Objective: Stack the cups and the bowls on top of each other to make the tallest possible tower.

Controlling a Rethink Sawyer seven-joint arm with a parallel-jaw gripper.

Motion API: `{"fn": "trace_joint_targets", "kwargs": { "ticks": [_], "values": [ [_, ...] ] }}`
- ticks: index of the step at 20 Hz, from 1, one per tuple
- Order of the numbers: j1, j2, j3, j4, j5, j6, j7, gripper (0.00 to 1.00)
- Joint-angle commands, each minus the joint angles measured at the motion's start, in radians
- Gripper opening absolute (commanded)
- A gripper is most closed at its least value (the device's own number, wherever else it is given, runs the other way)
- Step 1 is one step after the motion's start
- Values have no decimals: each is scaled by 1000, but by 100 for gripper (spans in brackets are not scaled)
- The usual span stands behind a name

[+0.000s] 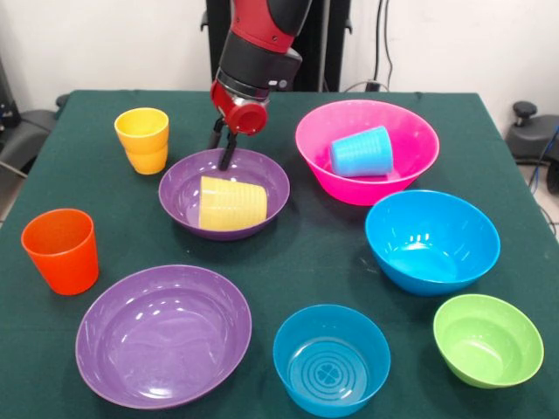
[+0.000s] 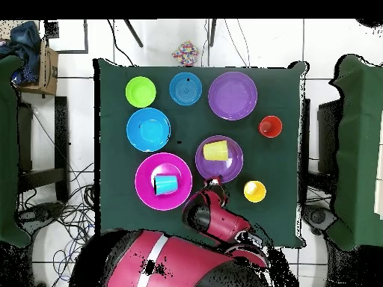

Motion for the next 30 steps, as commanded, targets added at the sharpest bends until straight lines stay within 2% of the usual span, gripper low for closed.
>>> {"fn": "trace_joint_targets", "kwargs": {
  "ticks": [1, 3, 4, 10, 19, 30],
  "values": [
    [-1, 24, 132, 11, 50, -13, 206, 100],
    [-14, 23, 144, 15, 36, -26, 212, 100],
    [-21, 23, 152, 18, 32, -38, 220, 0],
    [-36, 21, 167, 27, 29, -54, 227, 0],
    [-7, 29, 149, 30, 83, -107, 255, 0],
    [-31, -1, 185, 21, 74, -121, 254, 0]
  ]
}}
